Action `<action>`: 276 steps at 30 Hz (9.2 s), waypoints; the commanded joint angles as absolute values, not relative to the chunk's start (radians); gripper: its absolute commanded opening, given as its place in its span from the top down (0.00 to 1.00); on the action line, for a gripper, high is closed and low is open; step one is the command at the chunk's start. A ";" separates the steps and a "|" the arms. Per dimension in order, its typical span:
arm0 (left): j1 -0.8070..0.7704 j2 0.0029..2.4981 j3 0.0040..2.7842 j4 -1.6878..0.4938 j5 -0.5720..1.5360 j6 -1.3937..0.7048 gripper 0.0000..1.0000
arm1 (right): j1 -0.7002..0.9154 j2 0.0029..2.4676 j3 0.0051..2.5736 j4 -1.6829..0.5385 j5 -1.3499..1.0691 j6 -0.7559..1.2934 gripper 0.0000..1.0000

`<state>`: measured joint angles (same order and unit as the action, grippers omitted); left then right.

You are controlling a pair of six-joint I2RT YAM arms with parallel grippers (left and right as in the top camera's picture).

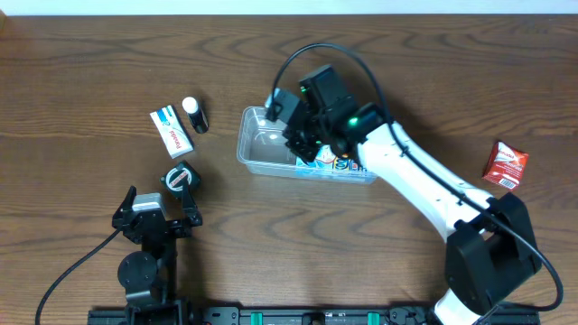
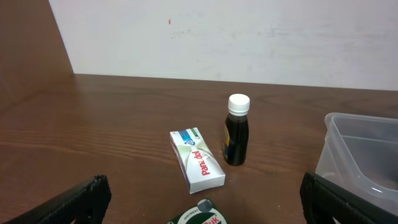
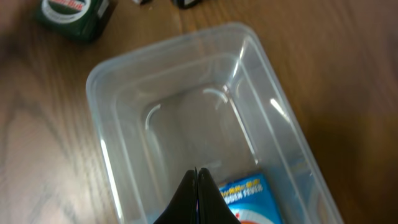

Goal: Pack container

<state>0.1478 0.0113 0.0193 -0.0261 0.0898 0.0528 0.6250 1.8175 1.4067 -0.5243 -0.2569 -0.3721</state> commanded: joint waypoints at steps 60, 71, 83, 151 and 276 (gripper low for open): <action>0.148 0.006 0.004 -0.062 0.101 0.059 0.02 | 0.660 2.001 1.753 -1.040 -0.303 -0.534 0.99; 0.148 0.006 0.004 -0.062 0.101 0.060 0.02 | 0.662 2.014 1.752 -1.030 -0.258 -0.464 0.99; 0.148 0.006 0.004 -0.062 0.101 0.060 0.02 | 0.665 2.016 1.700 -1.007 -0.229 -0.419 0.99; 0.148 0.006 0.004 -0.062 0.101 0.059 0.02 | 0.221 1.755 1.787 -1.265 -0.057 -0.045 0.83; 0.148 0.006 0.004 -0.062 0.101 0.060 0.02 | 0.381 1.932 1.910 -1.087 -0.133 0.302 0.42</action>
<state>0.1478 0.0113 0.0193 -0.0265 0.0902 0.0528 0.2893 1.9236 1.8954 -1.1088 -0.1692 0.1993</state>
